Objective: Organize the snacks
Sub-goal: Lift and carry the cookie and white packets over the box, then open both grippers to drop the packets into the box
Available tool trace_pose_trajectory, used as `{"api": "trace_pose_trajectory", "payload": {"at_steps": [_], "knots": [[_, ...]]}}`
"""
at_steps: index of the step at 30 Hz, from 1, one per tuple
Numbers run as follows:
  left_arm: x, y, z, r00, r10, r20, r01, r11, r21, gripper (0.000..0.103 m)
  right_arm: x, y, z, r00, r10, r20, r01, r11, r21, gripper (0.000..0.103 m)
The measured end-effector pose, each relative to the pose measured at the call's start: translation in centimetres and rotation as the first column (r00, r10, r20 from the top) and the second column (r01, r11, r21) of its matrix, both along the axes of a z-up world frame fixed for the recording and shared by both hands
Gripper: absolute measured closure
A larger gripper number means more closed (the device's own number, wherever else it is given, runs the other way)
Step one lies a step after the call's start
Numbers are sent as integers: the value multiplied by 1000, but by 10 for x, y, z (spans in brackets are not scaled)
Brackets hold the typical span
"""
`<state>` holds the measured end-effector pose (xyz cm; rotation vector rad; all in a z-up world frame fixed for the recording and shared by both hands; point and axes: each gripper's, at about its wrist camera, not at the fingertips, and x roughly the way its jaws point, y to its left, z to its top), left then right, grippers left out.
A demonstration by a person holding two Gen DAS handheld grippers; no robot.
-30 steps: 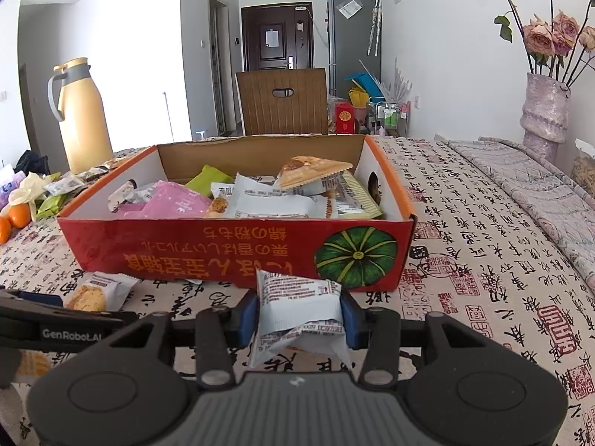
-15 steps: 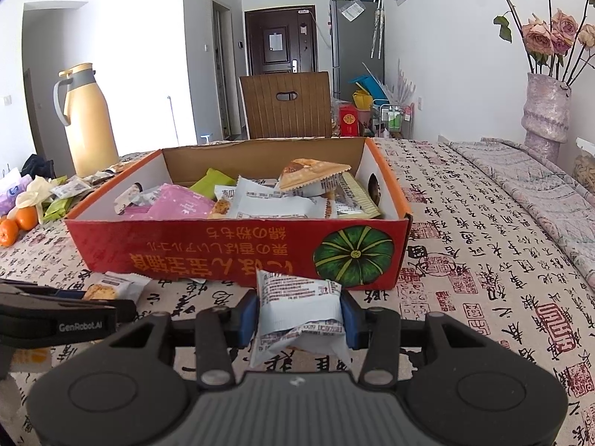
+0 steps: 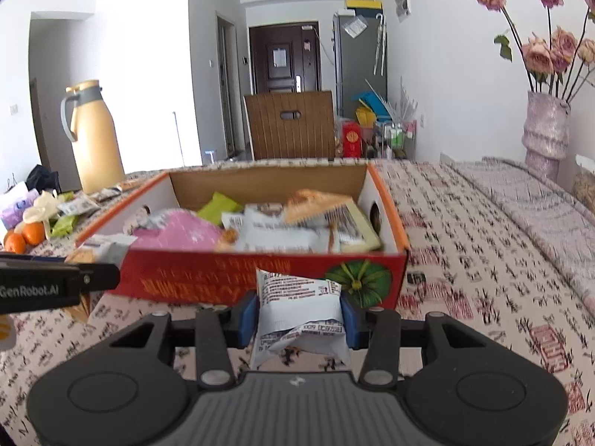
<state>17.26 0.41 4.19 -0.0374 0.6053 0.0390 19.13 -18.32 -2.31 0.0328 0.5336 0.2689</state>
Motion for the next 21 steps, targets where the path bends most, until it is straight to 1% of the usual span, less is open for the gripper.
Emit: {"api": "trace_pose_trajectory", "payload": {"at_steps": [10,17,21], "knots": [[27,-3,35,995,4,97,-5,1000,8,63,22,12,33,995,18,98,-18,1000,-2,59],[49,3,47,990,20,138,-21,1000,12,63,47,24,48,990,30,137,-28,1000,-13,59],[66,6,48,989,33,144,-35,999,7,63,64,29,53,988,23,154,-22,1000,-11,59]]}}
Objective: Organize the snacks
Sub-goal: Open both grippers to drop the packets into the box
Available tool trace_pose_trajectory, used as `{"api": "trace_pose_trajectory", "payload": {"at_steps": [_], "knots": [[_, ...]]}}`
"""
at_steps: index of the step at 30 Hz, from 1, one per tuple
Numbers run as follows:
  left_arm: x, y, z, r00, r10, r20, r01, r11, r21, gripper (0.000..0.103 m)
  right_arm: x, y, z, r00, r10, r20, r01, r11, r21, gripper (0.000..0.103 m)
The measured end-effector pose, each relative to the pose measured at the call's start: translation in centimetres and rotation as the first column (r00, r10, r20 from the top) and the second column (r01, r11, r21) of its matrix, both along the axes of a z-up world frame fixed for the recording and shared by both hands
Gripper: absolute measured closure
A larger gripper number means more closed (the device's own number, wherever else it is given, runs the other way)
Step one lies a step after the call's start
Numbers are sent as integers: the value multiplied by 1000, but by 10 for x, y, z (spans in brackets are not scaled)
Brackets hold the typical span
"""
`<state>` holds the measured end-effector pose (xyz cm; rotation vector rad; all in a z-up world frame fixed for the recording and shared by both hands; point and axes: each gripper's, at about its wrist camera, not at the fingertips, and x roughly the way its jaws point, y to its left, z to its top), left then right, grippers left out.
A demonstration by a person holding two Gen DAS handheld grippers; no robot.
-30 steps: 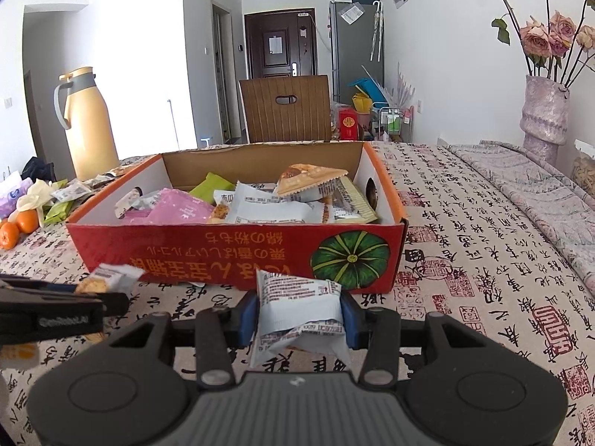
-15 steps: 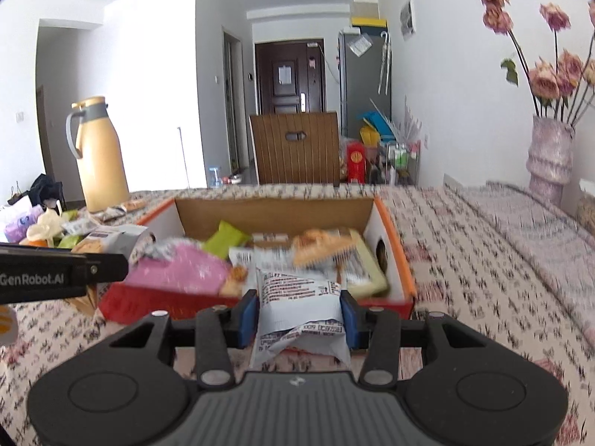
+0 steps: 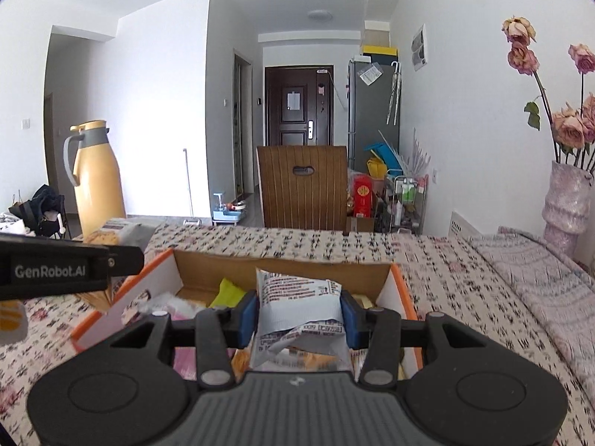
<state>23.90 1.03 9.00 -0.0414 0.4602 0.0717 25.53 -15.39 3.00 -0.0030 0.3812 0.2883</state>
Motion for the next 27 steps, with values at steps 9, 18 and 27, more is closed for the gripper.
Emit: {"api": "trace_pose_trajectory", "payload": {"at_steps": [9,18,27], "knots": [[32,9,-29,999,35,-37,-36,999,-16,63,34,1,-12,1000,-16,-12,17,1000,10,58],[41,13,-54,998,16,-53,-17,1000,-11,62,45,-2,-34,999,2,-47,0,999,32,56],[35,21,-53,997,75,-17,-75,997,-24,0,42,-12,-36,998,-49,-37,50,998,45,5]]}}
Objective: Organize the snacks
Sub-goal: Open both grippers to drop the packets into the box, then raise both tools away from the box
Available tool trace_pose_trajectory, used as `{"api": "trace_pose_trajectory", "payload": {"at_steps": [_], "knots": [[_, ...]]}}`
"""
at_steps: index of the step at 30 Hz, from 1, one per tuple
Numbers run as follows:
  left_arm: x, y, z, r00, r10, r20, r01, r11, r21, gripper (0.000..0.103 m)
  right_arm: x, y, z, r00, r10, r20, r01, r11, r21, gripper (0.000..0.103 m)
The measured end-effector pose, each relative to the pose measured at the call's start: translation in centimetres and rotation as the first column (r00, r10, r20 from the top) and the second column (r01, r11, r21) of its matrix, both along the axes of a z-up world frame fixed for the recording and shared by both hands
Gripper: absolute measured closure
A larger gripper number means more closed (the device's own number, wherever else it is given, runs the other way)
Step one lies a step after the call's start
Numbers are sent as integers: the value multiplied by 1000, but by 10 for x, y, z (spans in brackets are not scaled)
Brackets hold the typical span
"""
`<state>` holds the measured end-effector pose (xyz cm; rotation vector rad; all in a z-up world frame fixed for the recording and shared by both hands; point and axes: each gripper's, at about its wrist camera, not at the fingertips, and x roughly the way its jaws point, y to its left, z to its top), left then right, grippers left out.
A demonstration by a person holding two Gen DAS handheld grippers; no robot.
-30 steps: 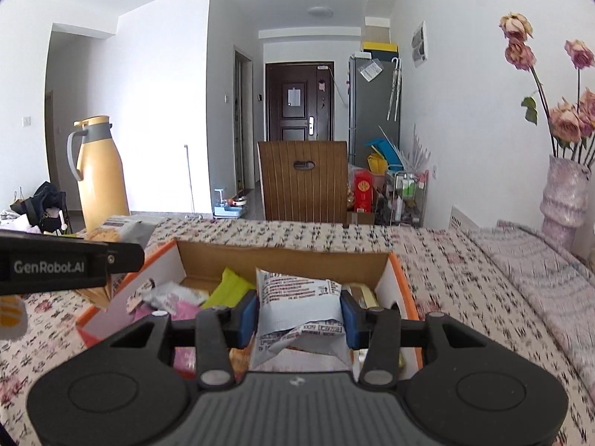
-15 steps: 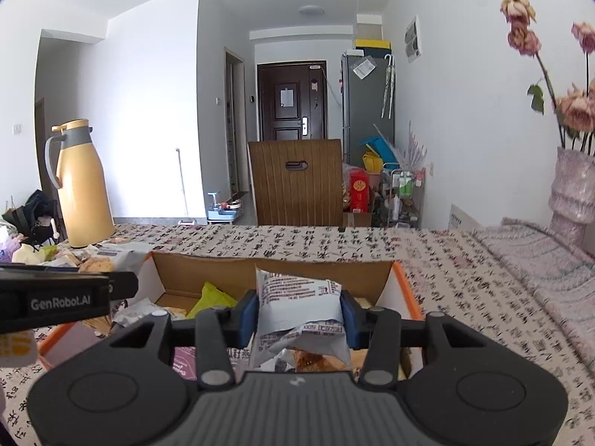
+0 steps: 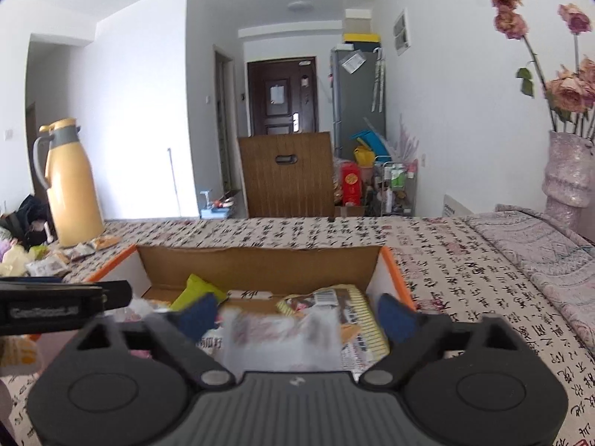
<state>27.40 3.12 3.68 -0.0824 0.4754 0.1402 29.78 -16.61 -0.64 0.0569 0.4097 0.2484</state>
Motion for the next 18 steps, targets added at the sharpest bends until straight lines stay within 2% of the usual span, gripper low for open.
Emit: {"api": "trace_pose_trajectory", "payload": {"at_steps": [3,13,18], "knots": [[0,-1,1,1000,-2,-6,2,1000,3,0,2,-4,-1,1000,-14,-10,14,1000,15,0],[0,-3,8,1000,3,-8,-3,1000,-2,0,4,-7,2,999,-30,-21,30,999,17,0],[-12,-6,25,999,28,23,-28,1000,0,0,-6,-11,15,999,-38,17,37,999,28,0]]}}
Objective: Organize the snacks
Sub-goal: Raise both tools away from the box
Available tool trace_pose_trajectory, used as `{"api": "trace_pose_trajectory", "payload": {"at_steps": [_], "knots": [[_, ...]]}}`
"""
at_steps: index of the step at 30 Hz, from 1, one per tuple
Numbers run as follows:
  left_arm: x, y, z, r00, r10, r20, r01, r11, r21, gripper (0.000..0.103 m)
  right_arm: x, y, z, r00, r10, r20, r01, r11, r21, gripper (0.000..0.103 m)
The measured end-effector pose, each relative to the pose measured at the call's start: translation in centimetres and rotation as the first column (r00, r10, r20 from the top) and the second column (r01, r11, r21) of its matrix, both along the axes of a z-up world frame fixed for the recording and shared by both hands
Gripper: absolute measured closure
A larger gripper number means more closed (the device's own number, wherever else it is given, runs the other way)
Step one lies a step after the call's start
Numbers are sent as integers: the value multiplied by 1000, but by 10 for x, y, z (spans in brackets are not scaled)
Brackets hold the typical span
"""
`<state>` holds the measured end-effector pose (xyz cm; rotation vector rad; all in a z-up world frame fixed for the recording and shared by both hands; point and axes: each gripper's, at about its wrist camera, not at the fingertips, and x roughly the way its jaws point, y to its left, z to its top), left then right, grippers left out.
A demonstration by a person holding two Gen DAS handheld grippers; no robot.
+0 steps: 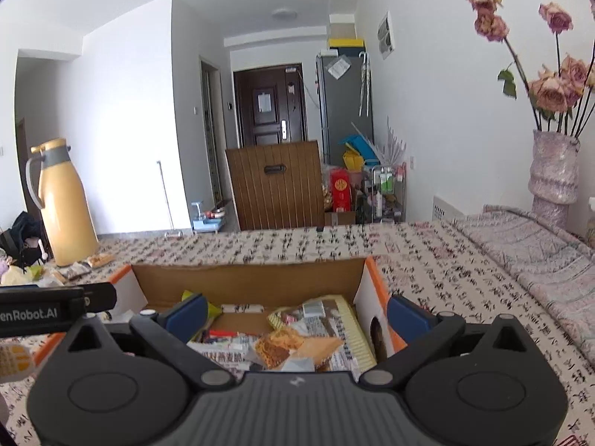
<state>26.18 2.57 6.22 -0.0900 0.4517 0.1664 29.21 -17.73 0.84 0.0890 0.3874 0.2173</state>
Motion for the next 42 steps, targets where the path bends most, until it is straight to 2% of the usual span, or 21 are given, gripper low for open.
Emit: {"api": "trace_pose_trajectory", "payload": {"at_steps": [6,12,29,42], "knots": [[-25,-1,13,1000,2,22,-2,1000,1,0,-24,-6,13,1000,-8,22,8,1000,-1,0],[-61,-4,12,1000,-16,14,16,1000,0,0,-57,-12,16,1000,2,17,-2,1000,-4,0],[-153,2,-19,995,-75,-68,72,997,-42,0,-157,-21,-6,997,43,-67,-46,998,-40,0],[-188,7,-48,982,-113,-152,107,993,-50,0,-194,-24,-33,985,56,-163,-66,996,-57,0]]}}
